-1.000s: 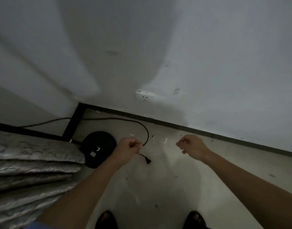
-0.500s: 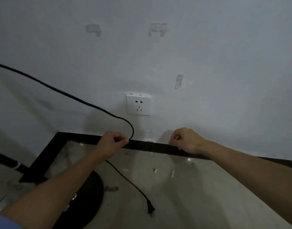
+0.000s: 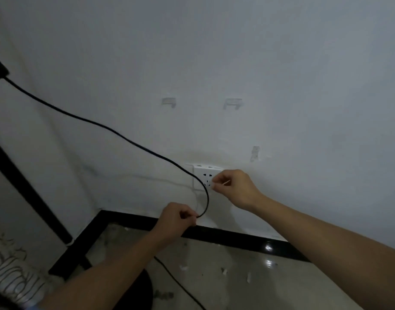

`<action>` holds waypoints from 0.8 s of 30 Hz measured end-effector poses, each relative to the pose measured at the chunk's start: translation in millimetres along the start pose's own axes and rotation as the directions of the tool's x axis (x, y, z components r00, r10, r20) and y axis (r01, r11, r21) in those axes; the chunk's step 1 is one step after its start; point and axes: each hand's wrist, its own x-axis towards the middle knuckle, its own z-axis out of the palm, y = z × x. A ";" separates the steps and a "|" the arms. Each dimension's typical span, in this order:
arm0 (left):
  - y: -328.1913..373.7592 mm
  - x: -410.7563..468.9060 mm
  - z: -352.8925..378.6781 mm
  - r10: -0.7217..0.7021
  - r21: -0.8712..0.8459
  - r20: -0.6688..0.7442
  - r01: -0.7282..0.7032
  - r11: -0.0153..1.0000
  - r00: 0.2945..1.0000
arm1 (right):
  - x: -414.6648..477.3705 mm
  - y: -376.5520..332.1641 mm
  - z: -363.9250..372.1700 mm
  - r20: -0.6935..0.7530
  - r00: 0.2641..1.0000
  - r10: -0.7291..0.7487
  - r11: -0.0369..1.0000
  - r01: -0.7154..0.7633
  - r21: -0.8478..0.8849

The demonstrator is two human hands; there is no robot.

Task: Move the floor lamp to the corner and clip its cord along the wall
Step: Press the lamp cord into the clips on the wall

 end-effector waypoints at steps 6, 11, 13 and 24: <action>11.1 -2.3 4.2 0.046 -0.092 0.054 -0.041 0.995 0.997 | 1.6 -4.3 4.6 0.007 1.000 0.007 1.000 -0.007 -0.009; 9.3 -2.9 5.7 0.037 -0.133 0.086 -0.025 0.991 0.996 | 4.5 -3.8 4.7 0.058 0.996 0.070 0.995 -0.074 0.065; 9.4 0.6 1.0 -0.006 -0.152 0.035 0.012 0.988 0.999 | 7.3 -2.1 3.7 0.001 0.995 0.098 0.992 -0.098 0.073; 47.9 35.8 -50.0 -0.021 -0.330 -0.348 -0.101 0.939 0.937 | 18.8 6.8 -10.1 -0.195 0.965 0.174 0.982 -0.156 0.107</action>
